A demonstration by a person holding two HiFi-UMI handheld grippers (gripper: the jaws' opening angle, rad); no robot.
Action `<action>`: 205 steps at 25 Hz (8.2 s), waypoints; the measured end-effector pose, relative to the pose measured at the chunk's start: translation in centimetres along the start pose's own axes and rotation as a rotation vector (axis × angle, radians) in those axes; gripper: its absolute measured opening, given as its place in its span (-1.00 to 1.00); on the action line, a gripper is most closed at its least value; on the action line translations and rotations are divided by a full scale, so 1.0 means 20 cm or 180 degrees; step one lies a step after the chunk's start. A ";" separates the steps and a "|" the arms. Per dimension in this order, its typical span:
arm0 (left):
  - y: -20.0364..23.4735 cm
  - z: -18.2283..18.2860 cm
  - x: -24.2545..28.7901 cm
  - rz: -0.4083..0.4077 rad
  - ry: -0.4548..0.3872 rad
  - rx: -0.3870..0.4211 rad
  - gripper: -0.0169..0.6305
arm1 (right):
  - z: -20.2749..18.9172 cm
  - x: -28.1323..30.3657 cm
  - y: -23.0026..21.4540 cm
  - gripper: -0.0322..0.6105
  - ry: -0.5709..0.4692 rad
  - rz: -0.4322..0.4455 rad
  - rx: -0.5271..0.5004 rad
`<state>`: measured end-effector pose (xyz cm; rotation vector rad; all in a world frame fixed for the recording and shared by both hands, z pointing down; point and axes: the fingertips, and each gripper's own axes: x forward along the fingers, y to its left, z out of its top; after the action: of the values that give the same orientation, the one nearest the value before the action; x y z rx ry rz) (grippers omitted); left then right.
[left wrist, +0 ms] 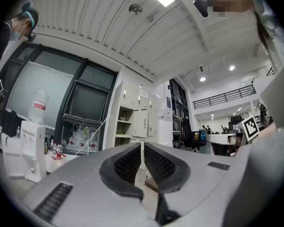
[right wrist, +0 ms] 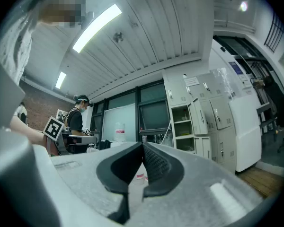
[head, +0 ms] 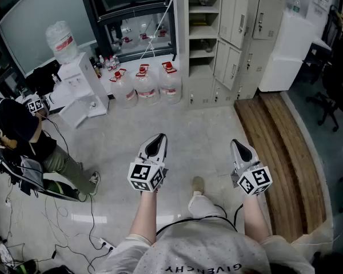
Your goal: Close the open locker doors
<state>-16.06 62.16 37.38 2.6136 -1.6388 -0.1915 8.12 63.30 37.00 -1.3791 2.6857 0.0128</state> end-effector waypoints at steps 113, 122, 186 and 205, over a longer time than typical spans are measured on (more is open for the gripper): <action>1.18 -0.96 3.70 0.0231 0.0810 -0.0447 -0.89 | -1.23 2.72 -3.39 0.03 0.1166 -0.0786 0.0702; 1.16 -1.08 3.78 0.0240 0.0956 -0.0472 -0.89 | -1.37 2.80 -3.49 0.03 0.1202 -0.0701 0.0761; 1.74 -0.98 3.75 -0.0013 0.0853 -0.0608 -0.89 | -1.45 3.17 -2.62 -0.31 0.1551 -0.0298 0.0404; 1.99 -0.96 3.65 0.0007 0.0846 -0.0655 -0.89 | -1.52 3.46 -2.39 -0.48 0.1506 -0.0259 0.0432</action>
<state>-17.65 -21.37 55.13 2.3671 -1.4505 -0.0098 3.65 -22.55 61.72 -1.6138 2.9137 -0.5606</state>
